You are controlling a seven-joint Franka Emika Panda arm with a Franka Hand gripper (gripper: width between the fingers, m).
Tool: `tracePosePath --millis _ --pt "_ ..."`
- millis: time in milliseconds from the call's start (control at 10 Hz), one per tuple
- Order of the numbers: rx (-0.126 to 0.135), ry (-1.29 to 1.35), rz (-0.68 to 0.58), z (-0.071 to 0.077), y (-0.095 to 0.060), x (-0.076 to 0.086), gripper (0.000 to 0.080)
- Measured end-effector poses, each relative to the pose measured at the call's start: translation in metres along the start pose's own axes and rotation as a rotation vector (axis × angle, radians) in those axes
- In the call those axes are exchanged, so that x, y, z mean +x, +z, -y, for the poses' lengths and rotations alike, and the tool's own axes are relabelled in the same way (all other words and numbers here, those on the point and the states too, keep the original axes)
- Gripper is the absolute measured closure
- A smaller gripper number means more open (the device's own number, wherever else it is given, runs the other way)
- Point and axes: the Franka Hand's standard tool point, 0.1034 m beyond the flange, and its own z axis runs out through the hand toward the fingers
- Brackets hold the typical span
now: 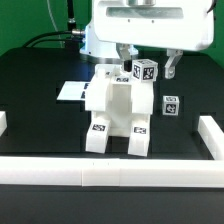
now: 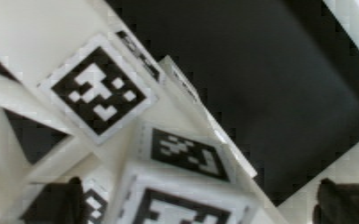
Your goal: Assemble chair
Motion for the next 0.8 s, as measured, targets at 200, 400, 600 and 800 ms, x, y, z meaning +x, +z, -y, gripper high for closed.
tracePosePath --millis 200,400,600,800 --pt "-0.001 -0.146 0.000 -0.0003 0.0000 0.0003 0.0150" --pt "-0.017 -0.407 -0.006 -0.0006 0.0000 0.0007 0.0150" --pt "-0.018 -0.581 -0.002 -0.0017 -0.0004 0.0022 0.0150" --pt "-0.048 -0.848 -0.003 0.0004 -0.0002 -0.0002 0.0150"
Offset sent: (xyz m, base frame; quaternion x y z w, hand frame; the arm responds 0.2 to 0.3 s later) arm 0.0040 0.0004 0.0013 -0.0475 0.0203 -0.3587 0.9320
